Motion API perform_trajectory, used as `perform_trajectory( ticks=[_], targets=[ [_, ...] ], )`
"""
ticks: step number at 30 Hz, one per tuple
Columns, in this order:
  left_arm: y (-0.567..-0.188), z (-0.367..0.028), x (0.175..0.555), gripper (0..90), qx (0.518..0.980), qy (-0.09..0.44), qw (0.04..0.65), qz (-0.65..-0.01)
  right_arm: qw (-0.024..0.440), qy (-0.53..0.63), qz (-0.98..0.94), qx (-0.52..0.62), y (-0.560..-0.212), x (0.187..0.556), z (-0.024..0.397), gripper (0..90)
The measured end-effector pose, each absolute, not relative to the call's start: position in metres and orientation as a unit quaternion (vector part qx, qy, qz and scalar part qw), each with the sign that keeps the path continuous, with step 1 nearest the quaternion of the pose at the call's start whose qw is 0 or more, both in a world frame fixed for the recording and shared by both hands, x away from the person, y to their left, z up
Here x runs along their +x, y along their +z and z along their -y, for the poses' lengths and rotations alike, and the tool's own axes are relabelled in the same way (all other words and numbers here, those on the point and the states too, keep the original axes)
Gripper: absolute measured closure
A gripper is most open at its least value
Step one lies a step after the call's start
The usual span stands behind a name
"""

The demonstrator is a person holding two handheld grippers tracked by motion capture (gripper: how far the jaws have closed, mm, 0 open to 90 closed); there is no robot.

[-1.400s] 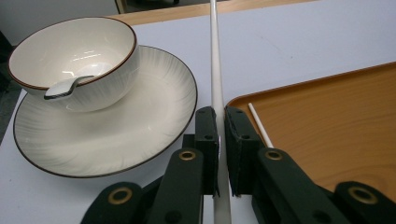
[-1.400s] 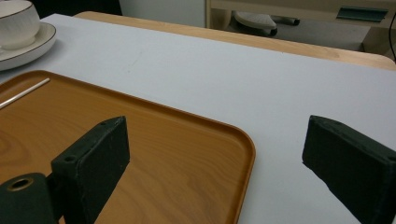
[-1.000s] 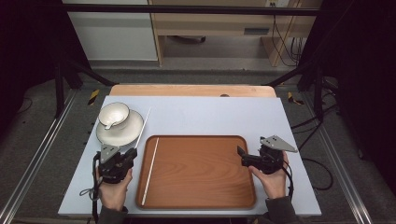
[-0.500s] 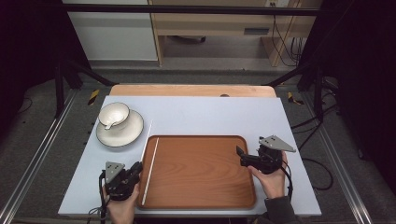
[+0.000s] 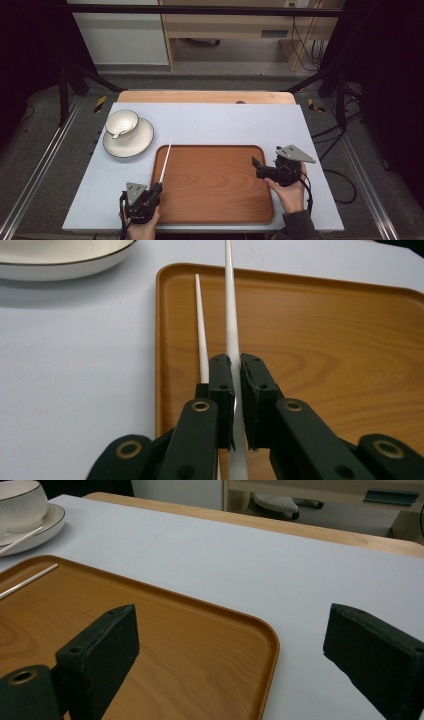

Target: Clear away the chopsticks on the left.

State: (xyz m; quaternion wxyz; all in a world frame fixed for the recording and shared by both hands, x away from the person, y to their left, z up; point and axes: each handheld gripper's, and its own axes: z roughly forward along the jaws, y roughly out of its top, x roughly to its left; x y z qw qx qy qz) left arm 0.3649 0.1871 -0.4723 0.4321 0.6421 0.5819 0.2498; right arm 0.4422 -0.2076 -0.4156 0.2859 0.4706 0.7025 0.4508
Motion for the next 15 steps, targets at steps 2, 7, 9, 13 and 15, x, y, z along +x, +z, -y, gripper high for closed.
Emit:
perform_trajectory(
  ticks=[2, 7, 9, 13, 15],
  targets=[
    [-0.473, -0.186, 0.365, 84.0, 0.642, 0.253, 0.43, -0.582, 0.285, 0.451, -0.703, 0.47, -0.416, 0.442, 0.207, 7.7],
    [-0.478, -0.183, 0.365, 84.0, 0.645, 0.253, 0.421, -0.586, 0.284, 0.451, -0.703, 0.471, -0.416, 0.443, 0.207, 7.7],
    [-0.48, -0.182, 0.366, 84.0, 0.648, 0.251, 0.416, -0.587, 0.285, 0.45, -0.704, 0.47, -0.416, 0.442, 0.207, 7.7],
    [-0.485, -0.179, 0.368, 84.0, 0.653, 0.247, 0.403, -0.592, 0.286, 0.45, -0.704, 0.469, -0.416, 0.443, 0.207, 7.9],
    [-0.486, -0.178, 0.369, 84.0, 0.656, 0.248, 0.398, -0.592, 0.284, 0.449, -0.704, 0.47, -0.417, 0.443, 0.207, 7.9]
  ],
)
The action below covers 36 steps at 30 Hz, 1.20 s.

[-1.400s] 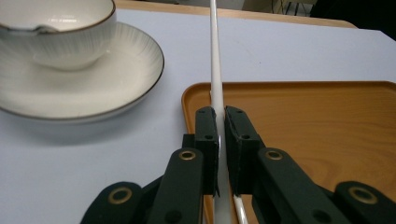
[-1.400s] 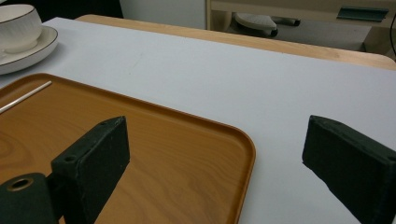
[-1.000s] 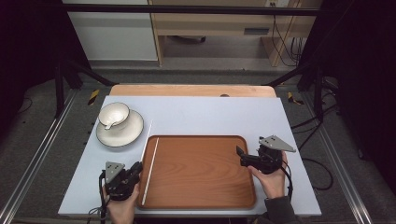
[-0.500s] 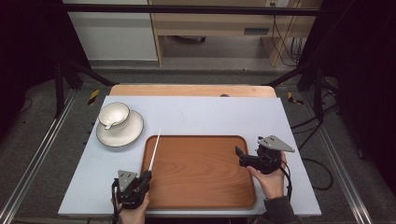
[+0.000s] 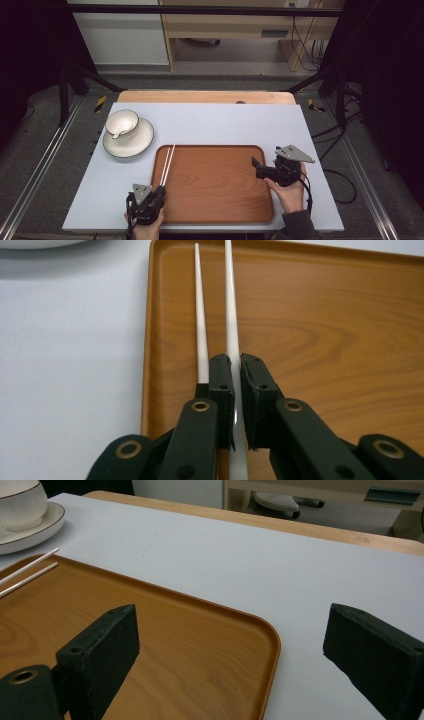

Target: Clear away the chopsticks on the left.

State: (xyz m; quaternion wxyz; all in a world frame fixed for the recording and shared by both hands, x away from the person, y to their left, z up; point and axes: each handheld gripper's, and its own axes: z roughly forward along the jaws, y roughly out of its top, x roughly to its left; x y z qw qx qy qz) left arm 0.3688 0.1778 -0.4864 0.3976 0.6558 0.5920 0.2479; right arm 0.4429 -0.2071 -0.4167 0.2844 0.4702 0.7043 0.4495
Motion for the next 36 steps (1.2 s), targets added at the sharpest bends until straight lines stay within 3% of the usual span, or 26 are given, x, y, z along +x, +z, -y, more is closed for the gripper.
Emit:
perform_trajectory(
  ticks=[36],
  targets=[
    [-0.4871, -0.171, 0.3694, 82.3, 0.672, 0.245, 0.381, -0.585, 0.284, 0.449, -0.704, 0.471, -0.4172, 0.4424, 0.2062, 7.9]
  ],
)
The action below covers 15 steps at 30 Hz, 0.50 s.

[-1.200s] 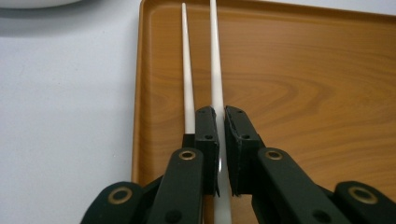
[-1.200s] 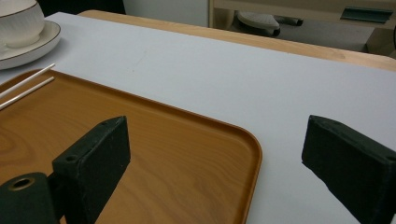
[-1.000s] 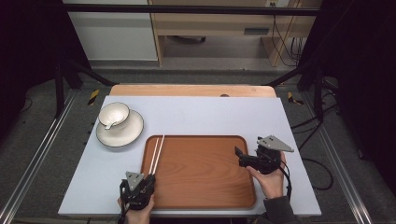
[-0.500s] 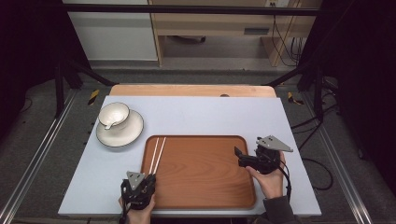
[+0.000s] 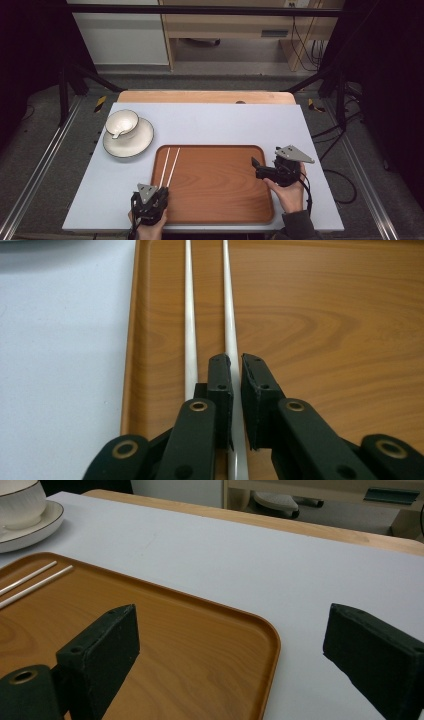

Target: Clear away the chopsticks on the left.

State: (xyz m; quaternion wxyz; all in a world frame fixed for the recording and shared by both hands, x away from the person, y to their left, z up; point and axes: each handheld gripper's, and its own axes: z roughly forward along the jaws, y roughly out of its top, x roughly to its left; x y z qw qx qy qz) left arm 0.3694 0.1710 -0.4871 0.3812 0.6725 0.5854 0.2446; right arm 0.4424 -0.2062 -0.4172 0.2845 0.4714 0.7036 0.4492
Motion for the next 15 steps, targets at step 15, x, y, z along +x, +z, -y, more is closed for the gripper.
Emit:
perform_trajectory(
  ticks=[15],
  targets=[
    [-0.467, -0.172, 0.373, 73.1, 0.685, 0.244, 0.417, -0.545, 0.287, 0.453, -0.699, 0.474, -0.415, 0.441, 0.209, 7.7]
  ],
)
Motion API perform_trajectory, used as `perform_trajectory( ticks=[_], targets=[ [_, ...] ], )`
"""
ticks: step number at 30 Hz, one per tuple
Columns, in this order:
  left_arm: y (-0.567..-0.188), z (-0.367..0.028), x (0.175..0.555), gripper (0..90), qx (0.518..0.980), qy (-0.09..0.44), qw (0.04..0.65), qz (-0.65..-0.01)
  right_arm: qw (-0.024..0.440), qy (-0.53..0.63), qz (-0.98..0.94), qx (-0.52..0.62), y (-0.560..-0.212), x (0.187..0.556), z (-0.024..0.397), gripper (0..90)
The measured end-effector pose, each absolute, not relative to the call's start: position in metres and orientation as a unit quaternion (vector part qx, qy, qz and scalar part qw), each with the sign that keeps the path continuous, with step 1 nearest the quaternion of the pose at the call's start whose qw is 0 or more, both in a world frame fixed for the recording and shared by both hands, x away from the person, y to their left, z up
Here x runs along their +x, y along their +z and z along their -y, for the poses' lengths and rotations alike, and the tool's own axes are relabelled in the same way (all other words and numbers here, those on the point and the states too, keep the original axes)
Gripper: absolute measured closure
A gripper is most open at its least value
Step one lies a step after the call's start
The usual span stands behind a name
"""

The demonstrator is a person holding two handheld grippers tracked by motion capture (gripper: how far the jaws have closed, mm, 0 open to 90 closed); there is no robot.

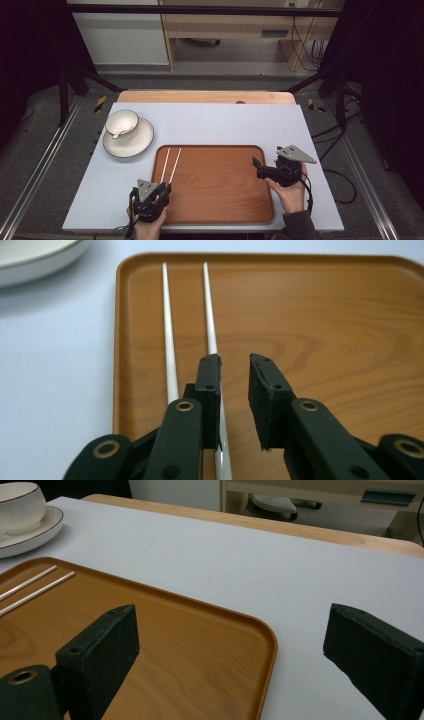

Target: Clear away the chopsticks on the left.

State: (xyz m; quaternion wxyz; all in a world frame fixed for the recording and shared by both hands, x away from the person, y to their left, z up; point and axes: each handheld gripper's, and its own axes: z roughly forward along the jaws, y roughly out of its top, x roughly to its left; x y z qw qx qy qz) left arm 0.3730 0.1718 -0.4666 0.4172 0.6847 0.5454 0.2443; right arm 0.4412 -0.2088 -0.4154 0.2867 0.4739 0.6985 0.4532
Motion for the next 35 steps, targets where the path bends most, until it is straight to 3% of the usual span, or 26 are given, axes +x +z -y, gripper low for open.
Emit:
perform_trajectory(
  ticks=[8, 13, 19, 26, 35],
  targets=[
    [-0.432, -0.181, 0.391, 62.0, 0.708, 0.229, 0.46, -0.485, 0.285, 0.457, -0.694, 0.478, -0.414, 0.44, 0.212, 7.5],
    [-0.416, -0.183, 0.4, 50.6, 0.727, 0.255, 0.456, -0.446, 0.287, 0.459, -0.69, 0.48, -0.412, 0.44, 0.215, 7.5],
    [-0.411, -0.192, 0.418, 38.1, 0.751, 0.241, 0.448, -0.422, 0.287, 0.463, -0.686, 0.483, -0.411, 0.439, 0.219, 7.4],
    [-0.412, -0.21, 0.423, 30.9, 0.76, 0.245, 0.445, -0.407, 0.286, 0.463, -0.682, 0.488, -0.412, 0.44, 0.224, 7.4],
    [-0.433, -0.25, 0.419, 28.0, 0.757, 0.245, 0.428, -0.428, 0.284, 0.46, -0.682, 0.493, -0.414, 0.441, 0.226, 7.4]
  ],
)
